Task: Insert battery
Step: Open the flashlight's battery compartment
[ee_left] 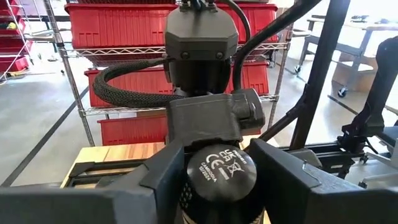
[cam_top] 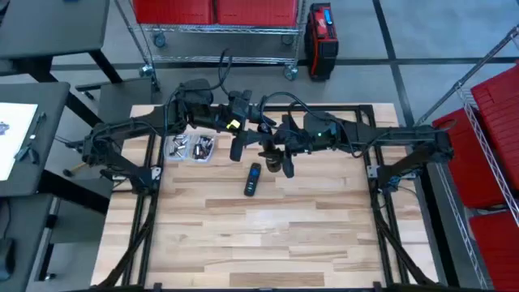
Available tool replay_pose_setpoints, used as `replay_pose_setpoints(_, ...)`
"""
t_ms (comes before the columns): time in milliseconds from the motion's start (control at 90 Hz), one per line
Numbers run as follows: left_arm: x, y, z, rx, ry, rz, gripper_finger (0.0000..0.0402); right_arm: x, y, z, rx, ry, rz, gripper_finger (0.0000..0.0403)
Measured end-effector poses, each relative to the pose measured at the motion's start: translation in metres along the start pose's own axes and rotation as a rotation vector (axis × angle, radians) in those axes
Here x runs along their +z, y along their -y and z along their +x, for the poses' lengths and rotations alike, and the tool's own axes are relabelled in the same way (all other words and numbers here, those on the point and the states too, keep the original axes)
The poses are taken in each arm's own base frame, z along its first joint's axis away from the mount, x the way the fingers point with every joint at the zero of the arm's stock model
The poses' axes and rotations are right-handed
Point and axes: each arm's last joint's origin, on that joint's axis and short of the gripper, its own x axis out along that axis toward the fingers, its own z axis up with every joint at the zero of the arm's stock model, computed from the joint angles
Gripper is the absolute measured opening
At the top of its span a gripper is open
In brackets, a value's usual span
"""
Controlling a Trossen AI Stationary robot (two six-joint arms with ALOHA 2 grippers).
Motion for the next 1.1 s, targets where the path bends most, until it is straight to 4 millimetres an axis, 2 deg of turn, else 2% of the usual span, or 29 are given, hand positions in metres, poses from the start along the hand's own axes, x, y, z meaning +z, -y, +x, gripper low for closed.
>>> replay_pose_setpoints(278,0.000,0.000,0.000,0.000,0.000,0.000,0.0157,0.000,0.000,0.000,0.000,0.000,-0.002,0.0140)
replay_pose_setpoints(411,0.000,0.000,0.000,0.002,0.000,-0.007,0.0133,0.000,0.000,0.000,0.000,0.000,-0.018,0.0140)
replay_pose_setpoints(622,0.000,-0.005,-0.001,0.040,0.002,-0.039,0.0133,0.000,0.001,0.000,-0.014,-0.004,-0.013,0.0140)
replay_pose_setpoints(767,0.000,-0.006,0.001,0.182,0.018,-0.087,0.0133,-0.002,0.004,-0.002,-0.138,-0.023,-0.013,0.0139)
replay_pose_setpoints(989,-0.005,0.000,0.009,0.539,0.056,-0.152,0.0130,-0.005,0.012,-0.004,-0.424,-0.045,-0.037,0.0139)
replay_pose_setpoints(1100,-0.008,0.003,0.018,0.642,0.110,-0.154,0.0130,-0.008,0.015,-0.006,-0.529,-0.068,-0.052,0.0139)
